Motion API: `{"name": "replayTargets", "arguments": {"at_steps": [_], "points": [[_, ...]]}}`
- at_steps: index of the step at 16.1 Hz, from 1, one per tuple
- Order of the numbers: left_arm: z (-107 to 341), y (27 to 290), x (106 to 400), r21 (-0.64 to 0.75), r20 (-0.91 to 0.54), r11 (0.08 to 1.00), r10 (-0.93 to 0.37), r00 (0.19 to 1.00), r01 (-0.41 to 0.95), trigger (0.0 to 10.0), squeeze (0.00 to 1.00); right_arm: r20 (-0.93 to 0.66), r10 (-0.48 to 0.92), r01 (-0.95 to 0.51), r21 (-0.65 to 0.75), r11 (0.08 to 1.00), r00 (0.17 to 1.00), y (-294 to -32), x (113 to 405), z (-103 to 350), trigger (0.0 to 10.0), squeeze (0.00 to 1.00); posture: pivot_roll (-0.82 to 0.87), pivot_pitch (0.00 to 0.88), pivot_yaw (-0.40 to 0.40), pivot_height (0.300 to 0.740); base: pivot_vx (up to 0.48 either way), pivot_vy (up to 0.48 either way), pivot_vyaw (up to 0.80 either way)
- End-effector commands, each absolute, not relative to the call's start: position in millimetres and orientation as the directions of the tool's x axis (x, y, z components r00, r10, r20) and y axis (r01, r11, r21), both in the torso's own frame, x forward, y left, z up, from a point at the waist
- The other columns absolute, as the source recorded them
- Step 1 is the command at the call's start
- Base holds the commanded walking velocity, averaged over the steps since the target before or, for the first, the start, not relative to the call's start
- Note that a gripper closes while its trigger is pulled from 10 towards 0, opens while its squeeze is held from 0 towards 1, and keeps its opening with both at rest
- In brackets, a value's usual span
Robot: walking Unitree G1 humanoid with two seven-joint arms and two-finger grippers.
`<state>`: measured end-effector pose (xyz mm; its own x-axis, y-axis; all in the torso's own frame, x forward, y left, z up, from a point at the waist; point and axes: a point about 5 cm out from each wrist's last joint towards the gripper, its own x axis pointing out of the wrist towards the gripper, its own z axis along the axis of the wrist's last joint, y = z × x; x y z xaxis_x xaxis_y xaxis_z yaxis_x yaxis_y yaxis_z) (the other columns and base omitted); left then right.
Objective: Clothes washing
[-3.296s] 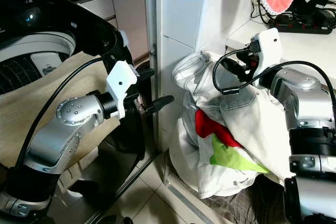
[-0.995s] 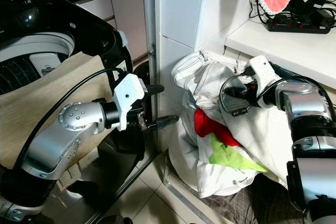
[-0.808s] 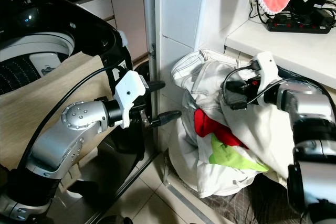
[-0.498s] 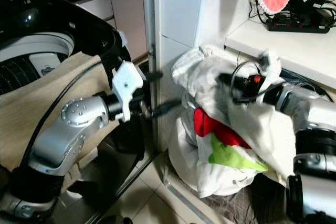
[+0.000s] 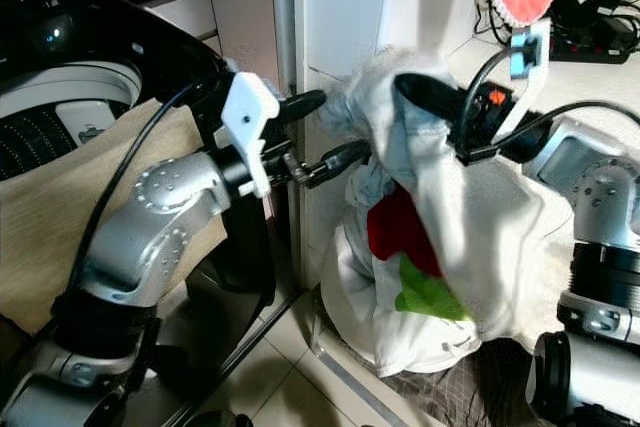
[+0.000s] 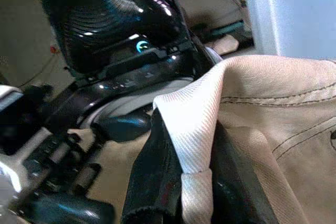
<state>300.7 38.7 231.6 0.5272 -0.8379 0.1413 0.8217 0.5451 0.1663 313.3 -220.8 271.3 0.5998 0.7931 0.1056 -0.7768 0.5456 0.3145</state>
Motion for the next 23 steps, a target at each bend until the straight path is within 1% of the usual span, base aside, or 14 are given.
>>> {"name": "replayTargets", "arguments": {"at_steps": [1, 2, 4, 5, 7, 8, 10, 16, 17, 18, 19, 23], "points": [[240, 33, 303, 0.200, 0.171, 0.549, -0.835, 0.523, 0.812, 10.0, 1.00, 0.160, 0.818, -0.820, 0.280, 0.500, 0.553, -214, 305, 285, 0.0, 0.00, -0.08, 0.000, 0.027, 0.740, 0.000, 0.000, 0.00], [243, 31, 305, 0.206, 0.188, 0.562, -0.826, 0.531, 0.801, 10.0, 1.00, 0.165, 0.825, -0.828, 0.279, 0.487, 0.541, -212, 303, 286, 0.0, 0.00, -0.08, 0.000, 0.026, 0.740, 0.000, 0.000, 0.00], [244, 28, 305, 0.223, 0.190, 0.555, -0.831, 0.523, 0.802, 10.0, 1.00, 0.171, 0.829, -0.833, 0.281, 0.476, 0.532, -208, 298, 289, 0.0, 0.00, -0.08, 0.000, 0.025, 0.740, 0.000, 0.000, 0.00], [243, 25, 305, 0.221, 0.186, 0.543, -0.839, 0.511, 0.810, 10.0, 0.27, 0.172, 0.832, -0.835, 0.285, 0.471, 0.528, -205, 296, 289, 0.0, 0.00, -0.08, 0.000, 0.025, 0.740, 0.000, 0.000, 0.00], [240, 20, 305, 0.222, 0.179, 0.535, -0.844, 0.505, 0.815, 10.0, 0.00, 0.175, 0.839, -0.842, 0.290, 0.455, 0.514, -201, 293, 288, 0.0, 0.00, -0.08, 0.000, 0.026, 0.740, 0.000, 0.000, 0.00], [237, 18, 305, 0.232, 0.166, 0.538, -0.843, 0.512, 0.810, 10.0, 0.00, 0.176, 0.845, -0.847, 0.288, 0.446, 0.505, -198, 291, 288, 0.0, 0.00, -0.08, 0.000, 0.029, 0.740, 0.000, 0.000, 0.00], [233, 18, 310, 0.252, 0.153, 0.572, -0.820, 0.552, 0.781, 10.0, 0.00, 0.184, 0.850, -0.854, 0.285, 0.435, 0.494, -196, 287, 290, 0.0, 0.00, -0.08, 0.000, 0.029, 0.740, 0.000, 0.000, 0.00], [232, 30, 323, 0.267, 0.162, 0.663, -0.746, 0.646, 0.699, 10.0, 0.00, 0.215, 0.860, -0.873, 0.279, 0.401, 0.463, -192, 278, 295, 0.0, 0.00, -0.09, 0.000, 0.036, 0.740, 0.000, 0.000, 0.00], [233, 31, 324, 0.257, 0.173, 0.666, -0.745, 0.644, 0.701, 4.8, 0.00, 0.216, 0.863, -0.876, 0.275, 0.395, 0.457, -191, 277, 296, 0.0, 0.00, -0.09, 0.000, 0.037, 0.740, 0.000, 0.000, 0.00], [234, 30, 324, 0.248, 0.179, 0.664, -0.747, 0.641, 0.705, 2.7, 0.00, 0.214, 0.863, -0.876, 0.275, 0.396, 0.457, -191, 276, 296, 0.0, 0.00, -0.09, 0.000, 0.039, 0.740, 0.000, 0.000, 0.00], [235, 30, 324, 0.246, 0.181, 0.664, -0.747, 0.639, 0.706, 0.0, 0.00, 0.213, 0.863, -0.875, 0.275, 0.398, 0.459, -191, 276, 296, 0.0, 0.00, -0.09, 0.000, 0.039, 0.740, 0.000, 0.000, 0.00], [236, 32, 327, 0.240, 0.195, 0.673, -0.739, 0.644, 0.700, 0.0, 0.00, 0.207, 0.859, -0.871, 0.271, 0.410, 0.468, -190, 275, 295, 0.0, 0.00, -0.09, 0.000, 0.042, 0.740, 0.000, 0.000, 0.00]]}}
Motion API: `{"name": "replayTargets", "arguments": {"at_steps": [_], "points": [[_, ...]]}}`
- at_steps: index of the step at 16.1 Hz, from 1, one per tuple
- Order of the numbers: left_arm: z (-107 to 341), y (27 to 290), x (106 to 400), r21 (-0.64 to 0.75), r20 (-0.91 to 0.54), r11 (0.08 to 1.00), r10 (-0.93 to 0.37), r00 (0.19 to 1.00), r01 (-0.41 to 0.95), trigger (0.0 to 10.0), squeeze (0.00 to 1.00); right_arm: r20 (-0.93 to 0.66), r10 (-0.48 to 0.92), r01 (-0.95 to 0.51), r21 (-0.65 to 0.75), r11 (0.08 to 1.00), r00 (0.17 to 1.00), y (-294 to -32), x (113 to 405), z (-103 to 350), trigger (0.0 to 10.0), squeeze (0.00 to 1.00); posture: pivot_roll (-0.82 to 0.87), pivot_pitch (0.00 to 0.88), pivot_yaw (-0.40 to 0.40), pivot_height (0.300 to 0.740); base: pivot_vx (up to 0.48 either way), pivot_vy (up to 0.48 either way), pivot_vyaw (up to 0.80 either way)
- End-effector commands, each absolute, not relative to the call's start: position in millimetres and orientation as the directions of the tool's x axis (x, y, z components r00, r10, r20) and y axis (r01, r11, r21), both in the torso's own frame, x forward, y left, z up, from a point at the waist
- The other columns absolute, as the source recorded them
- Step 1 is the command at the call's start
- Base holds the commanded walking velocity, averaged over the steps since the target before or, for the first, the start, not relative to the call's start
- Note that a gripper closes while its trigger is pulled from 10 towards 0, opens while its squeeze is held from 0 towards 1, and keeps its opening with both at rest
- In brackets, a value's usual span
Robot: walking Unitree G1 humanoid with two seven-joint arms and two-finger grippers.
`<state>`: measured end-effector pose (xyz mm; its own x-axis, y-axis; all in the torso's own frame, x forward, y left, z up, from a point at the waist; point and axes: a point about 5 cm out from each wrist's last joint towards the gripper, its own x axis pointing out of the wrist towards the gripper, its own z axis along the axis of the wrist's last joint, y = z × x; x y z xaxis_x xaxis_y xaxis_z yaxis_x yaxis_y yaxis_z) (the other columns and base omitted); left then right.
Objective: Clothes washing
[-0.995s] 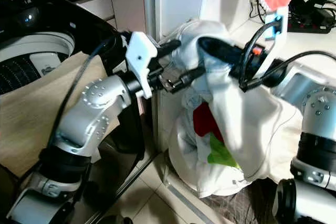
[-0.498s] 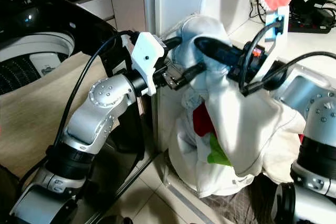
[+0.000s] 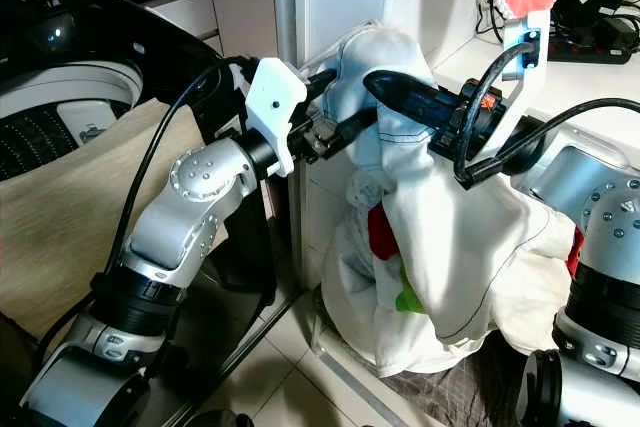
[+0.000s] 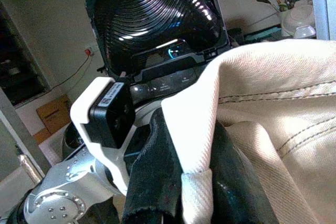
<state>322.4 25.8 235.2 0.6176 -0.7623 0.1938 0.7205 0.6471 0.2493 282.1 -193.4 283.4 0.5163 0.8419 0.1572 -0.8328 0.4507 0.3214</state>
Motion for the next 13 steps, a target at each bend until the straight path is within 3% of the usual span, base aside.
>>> {"name": "replayTargets", "arguments": {"at_steps": [1, 13], "points": [[236, 32, 327, 0.237, 0.199, 0.673, -0.740, 0.643, 0.701, 0.0, 0.00, 0.207, 0.858, -0.870, 0.272, 0.411, 0.470, -190, 274, 294, 0.0, 0.00, -0.09, 0.000, 0.045, 0.740, 0.000, 0.000, 0.00], [239, 42, 330, 0.194, 0.235, 0.688, -0.724, 0.648, 0.699, 0.0, 0.00, 0.193, 0.844, -0.853, 0.276, 0.442, 0.500, -189, 275, 290, 0.0, 0.00, -0.09, 0.000, 0.050, 0.740, 0.000, 0.000, 0.00]]}}
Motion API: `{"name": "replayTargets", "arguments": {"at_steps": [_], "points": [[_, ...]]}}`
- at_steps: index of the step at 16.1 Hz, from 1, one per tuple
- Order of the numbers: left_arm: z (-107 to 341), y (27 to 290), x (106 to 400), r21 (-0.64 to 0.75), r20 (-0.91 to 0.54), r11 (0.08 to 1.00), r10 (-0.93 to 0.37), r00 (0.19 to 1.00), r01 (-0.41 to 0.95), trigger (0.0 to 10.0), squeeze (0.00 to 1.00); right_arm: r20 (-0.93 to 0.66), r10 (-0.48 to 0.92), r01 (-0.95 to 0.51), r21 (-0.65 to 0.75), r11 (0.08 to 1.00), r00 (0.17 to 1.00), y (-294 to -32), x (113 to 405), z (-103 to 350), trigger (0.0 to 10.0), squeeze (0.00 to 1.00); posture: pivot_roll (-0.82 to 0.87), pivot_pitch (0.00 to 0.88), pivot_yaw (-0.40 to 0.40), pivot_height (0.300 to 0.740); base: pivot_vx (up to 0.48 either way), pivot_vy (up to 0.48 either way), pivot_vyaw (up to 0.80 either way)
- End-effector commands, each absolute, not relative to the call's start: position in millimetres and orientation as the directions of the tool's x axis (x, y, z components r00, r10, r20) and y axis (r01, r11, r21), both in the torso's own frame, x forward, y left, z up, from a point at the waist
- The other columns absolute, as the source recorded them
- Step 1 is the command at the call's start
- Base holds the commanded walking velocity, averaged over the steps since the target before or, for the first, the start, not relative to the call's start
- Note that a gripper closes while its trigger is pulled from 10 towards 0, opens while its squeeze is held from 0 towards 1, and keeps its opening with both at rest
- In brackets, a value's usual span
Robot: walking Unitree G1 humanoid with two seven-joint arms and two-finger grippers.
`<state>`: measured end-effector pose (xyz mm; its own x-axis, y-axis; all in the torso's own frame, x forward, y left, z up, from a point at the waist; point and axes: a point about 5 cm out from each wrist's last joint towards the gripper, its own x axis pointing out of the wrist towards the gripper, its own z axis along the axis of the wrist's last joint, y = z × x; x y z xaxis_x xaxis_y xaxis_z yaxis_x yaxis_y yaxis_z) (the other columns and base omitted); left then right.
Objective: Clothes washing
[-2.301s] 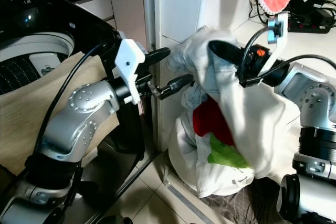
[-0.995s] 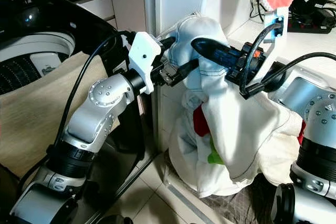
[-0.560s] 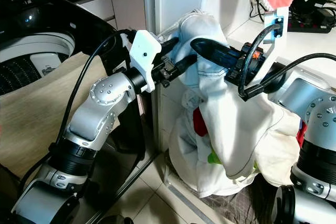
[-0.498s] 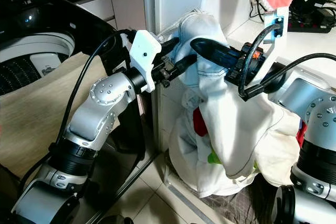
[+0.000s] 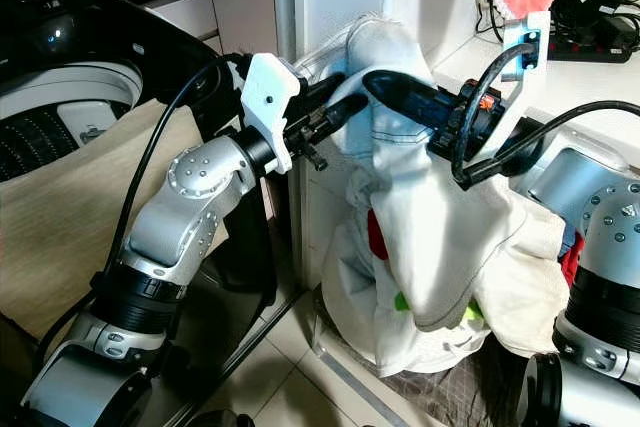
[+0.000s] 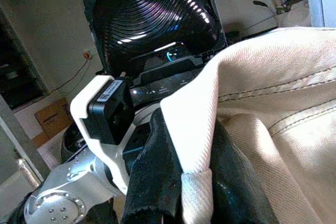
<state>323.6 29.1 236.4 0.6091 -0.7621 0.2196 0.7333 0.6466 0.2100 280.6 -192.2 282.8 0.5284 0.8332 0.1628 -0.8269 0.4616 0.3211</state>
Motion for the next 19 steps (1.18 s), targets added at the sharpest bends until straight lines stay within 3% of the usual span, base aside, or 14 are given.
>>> {"name": "replayTargets", "arguments": {"at_steps": [1, 4, 5, 6, 12, 13, 14, 16, 17, 19], "points": [[239, 42, 330, 0.194, 0.235, 0.688, -0.724, 0.648, 0.699, 0.0, 0.00, 0.193, 0.844, -0.853, 0.276, 0.442, 0.500, -189, 275, 290, 0.0, 0.00, -0.09, 0.000, 0.050, 0.740, 0.000, 0.000, 0.00], [239, 44, 330, 0.184, 0.240, 0.690, -0.722, 0.649, 0.700, 0.0, 0.00, 0.194, 0.842, -0.852, 0.273, 0.447, 0.504, -189, 274, 289, 0.0, 0.00, -0.09, 0.000, 0.053, 0.740, 0.000, 0.000, 0.00], [240, 46, 331, 0.174, 0.246, 0.698, -0.713, 0.656, 0.694, 0.0, 0.00, 0.196, 0.837, -0.849, 0.270, 0.454, 0.510, -188, 274, 288, 0.7, 0.25, -0.09, 0.000, 0.055, 0.740, 0.000, 0.000, 0.00], [241, 47, 332, 0.165, 0.252, 0.707, -0.704, 0.664, 0.687, 0.0, 0.00, 0.192, 0.827, -0.838, 0.277, 0.470, 0.528, -189, 275, 287, 10.0, 1.00, -0.09, 0.000, 0.056, 0.740, 0.000, 0.000, 0.00], [244, 62, 339, 0.136, 0.268, 0.763, -0.643, 0.718, 0.632, 0.0, 0.00, 0.180, 0.783, -0.791, 0.298, 0.534, 0.596, -197, 274, 279, 10.0, 1.00, -0.08, 0.000, 0.057, 0.740, 0.000, 0.000, 0.00], [247, 71, 342, 0.148, 0.274, 0.786, -0.616, 0.739, 0.600, 0.0, 0.00, 0.134, 0.784, -0.785, 0.257, 0.563, 0.606, -198, 268, 274, 10.0, 0.85, -0.08, 0.000, 0.059, 0.740, 0.000, 0.000, 0.00], [251, 78, 345, 0.158, 0.282, 0.802, -0.595, 0.752, 0.576, 0.0, 0.00, 0.108, 0.789, -0.787, 0.231, 0.572, 0.605, -198, 264, 272, 10.0, 0.00, -0.08, 0.000, 0.060, 0.740, 0.000, 0.000, 0.00], [307, 131, 364, 0.237, 0.404, 0.900, -0.434, 0.805, 0.366, 0.0, 0.00, 0.088, 0.814, -0.813, 0.179, 0.554, 0.574, -198, 248, 268, 10.0, 0.00, -0.07, 0.000, 0.060, 0.740, 0.000, 0.000, 0.00], [319, 139, 366, 0.250, 0.431, 0.911, -0.409, 0.805, 0.328, 0.0, 0.00, 0.088, 0.814, -0.813, 0.177, 0.554, 0.574, -198, 247, 268, 10.0, 0.00, -0.07, 0.000, 0.060, 0.740, 0.000, 0.000, 0.00], [428, 203, 358, 0.388, 0.670, 0.914, -0.191, 0.718, -0.119, 0.0, 0.00, 0.084, 0.762, -0.764, 0.162, 0.625, 0.642, -198, 256, 266, 10.0, 0.00, -0.07, 0.000, 0.063, 0.740, 0.000, 0.000, 0.00]]}}
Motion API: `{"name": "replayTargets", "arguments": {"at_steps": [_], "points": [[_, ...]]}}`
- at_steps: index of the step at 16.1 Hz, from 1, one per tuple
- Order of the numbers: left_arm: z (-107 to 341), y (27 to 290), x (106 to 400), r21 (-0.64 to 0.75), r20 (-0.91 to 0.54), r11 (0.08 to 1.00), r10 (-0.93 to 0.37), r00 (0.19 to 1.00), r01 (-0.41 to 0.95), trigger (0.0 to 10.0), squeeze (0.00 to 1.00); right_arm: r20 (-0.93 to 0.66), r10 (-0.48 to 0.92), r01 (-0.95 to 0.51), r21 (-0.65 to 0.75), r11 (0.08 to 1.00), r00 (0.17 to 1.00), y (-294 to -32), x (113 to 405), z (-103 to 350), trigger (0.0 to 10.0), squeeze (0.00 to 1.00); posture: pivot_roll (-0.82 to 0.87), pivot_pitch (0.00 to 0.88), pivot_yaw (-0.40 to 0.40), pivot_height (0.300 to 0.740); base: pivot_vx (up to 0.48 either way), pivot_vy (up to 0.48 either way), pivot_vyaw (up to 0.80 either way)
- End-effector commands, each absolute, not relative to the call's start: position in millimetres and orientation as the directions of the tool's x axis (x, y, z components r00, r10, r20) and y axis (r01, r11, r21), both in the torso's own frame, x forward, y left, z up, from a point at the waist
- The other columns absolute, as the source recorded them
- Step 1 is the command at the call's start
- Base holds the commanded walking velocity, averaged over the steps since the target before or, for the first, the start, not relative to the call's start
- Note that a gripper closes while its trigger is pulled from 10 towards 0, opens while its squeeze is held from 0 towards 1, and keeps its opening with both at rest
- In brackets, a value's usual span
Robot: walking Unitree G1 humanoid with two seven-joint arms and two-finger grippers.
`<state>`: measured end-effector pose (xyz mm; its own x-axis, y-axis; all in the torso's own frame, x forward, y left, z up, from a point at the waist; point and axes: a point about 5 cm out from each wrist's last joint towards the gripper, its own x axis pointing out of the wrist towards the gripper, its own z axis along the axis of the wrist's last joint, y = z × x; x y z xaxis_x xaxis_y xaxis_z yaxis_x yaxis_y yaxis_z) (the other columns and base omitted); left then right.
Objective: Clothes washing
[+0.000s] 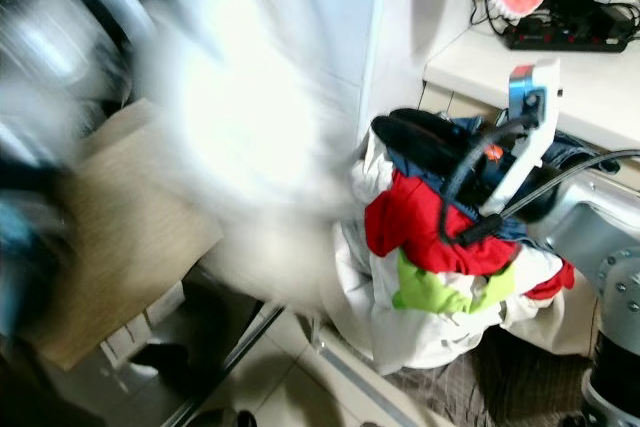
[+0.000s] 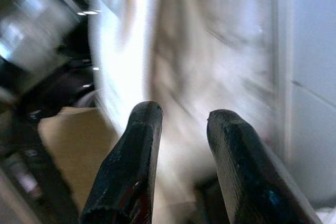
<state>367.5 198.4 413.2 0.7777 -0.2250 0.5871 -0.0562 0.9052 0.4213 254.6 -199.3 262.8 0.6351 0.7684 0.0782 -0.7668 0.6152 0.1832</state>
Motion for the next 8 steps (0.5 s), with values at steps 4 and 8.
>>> {"name": "replayTargets", "arguments": {"at_steps": [4, 8], "points": [[459, 237, 353, 0.548, 0.681, 0.726, -0.099, 0.726, -0.415, 0.0, 0.00, 0.085, 0.777, -0.780, 0.132, 0.612, 0.624, -178, 258, 264, 10.0, 0.00, -0.06, 0.000, 0.068, 0.740, 0.000, 0.000, 0.00], [347, 245, 406, 0.665, 0.209, 0.740, -0.054, 0.976, -0.101, 10.0, 0.00, 0.054, 0.815, -0.814, 0.123, 0.567, 0.577, -124, 260, 248, 10.0, 0.00, -0.05, 0.000, 0.057, 0.740, 0.000, 0.000, 0.00]]}}
